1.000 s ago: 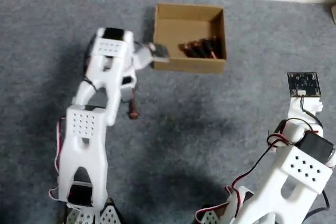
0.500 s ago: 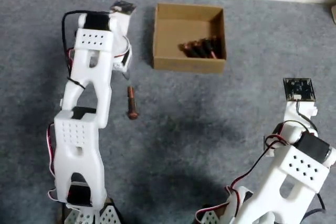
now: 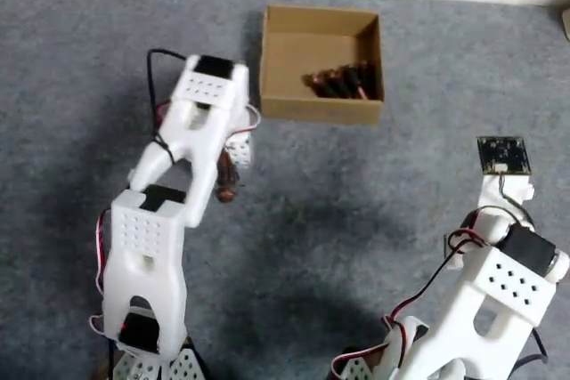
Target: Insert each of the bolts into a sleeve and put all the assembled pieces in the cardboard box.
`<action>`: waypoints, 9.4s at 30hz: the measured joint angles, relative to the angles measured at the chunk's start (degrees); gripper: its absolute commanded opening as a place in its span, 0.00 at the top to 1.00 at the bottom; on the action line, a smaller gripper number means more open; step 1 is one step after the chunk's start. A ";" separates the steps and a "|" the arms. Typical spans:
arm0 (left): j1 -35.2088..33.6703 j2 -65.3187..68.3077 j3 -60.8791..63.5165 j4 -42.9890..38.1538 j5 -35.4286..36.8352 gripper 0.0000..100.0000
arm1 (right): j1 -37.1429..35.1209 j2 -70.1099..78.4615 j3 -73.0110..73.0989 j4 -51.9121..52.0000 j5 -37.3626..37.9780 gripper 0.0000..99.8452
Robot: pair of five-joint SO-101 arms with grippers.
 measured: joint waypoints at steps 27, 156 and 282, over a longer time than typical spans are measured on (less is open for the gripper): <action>-0.97 -2.29 14.33 -13.98 5.89 1.00 | -3.43 -27.52 11.60 3.69 0.00 1.00; -16.79 -86.15 103.82 -73.23 2.46 0.66 | -1.93 -27.52 13.63 4.04 -2.46 1.00; -0.62 -107.69 58.02 -16.26 -29.27 1.00 | -31.56 -54.33 22.42 -5.98 -18.46 1.00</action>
